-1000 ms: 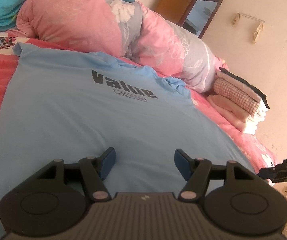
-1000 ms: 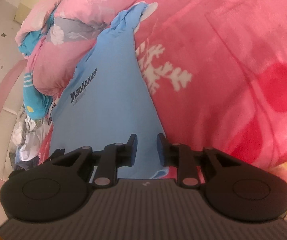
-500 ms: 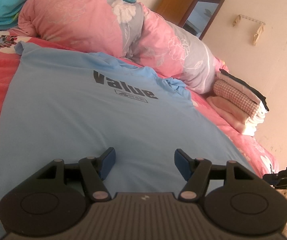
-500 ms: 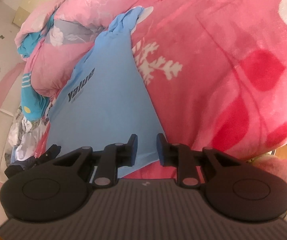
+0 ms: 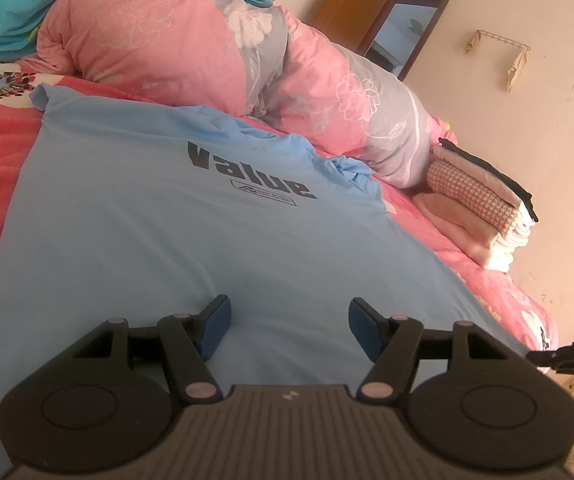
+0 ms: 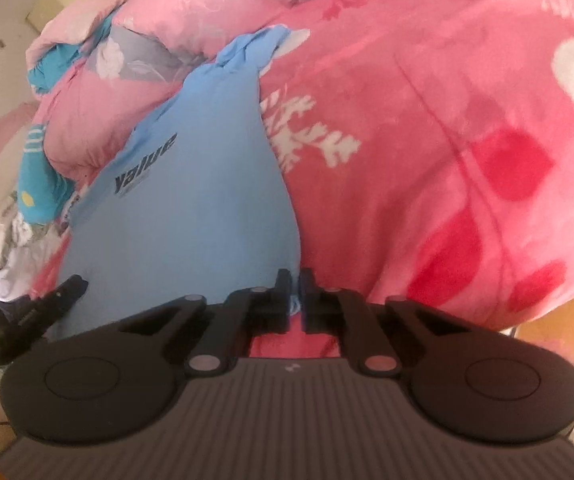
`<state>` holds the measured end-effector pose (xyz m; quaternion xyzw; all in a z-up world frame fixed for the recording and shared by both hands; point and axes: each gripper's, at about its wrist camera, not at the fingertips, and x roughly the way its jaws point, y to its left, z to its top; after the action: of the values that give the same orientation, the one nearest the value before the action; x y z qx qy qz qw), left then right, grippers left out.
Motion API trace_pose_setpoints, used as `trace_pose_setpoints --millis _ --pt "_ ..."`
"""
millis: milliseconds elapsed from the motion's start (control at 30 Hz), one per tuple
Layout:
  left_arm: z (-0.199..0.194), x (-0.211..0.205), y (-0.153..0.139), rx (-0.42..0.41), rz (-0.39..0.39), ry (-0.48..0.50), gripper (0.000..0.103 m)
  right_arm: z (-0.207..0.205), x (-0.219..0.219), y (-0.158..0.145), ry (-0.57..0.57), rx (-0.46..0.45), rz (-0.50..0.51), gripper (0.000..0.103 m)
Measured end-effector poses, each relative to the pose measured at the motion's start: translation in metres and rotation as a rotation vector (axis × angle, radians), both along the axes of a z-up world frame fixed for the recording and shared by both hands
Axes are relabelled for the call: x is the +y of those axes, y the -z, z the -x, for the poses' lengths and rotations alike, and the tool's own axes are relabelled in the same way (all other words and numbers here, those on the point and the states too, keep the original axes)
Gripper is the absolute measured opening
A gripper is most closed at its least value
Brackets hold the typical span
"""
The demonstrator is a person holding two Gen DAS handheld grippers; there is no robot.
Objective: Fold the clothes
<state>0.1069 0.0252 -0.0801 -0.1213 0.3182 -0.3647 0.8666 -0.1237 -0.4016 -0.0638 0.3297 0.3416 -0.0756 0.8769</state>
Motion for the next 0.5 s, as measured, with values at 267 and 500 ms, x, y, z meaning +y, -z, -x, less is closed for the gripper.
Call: trace_pose_setpoints --millis 267,500 --pt "0.001 0.001 0.000 -0.009 -0.003 0.001 0.067 0.013 -0.010 0.015 0.071 0.020 -0.039 0.002" --pt "0.019 0.017 -0.008 -0.030 -0.022 -0.037 0.067 0.024 -0.001 -0.007 0.136 0.002 0.064 0.007"
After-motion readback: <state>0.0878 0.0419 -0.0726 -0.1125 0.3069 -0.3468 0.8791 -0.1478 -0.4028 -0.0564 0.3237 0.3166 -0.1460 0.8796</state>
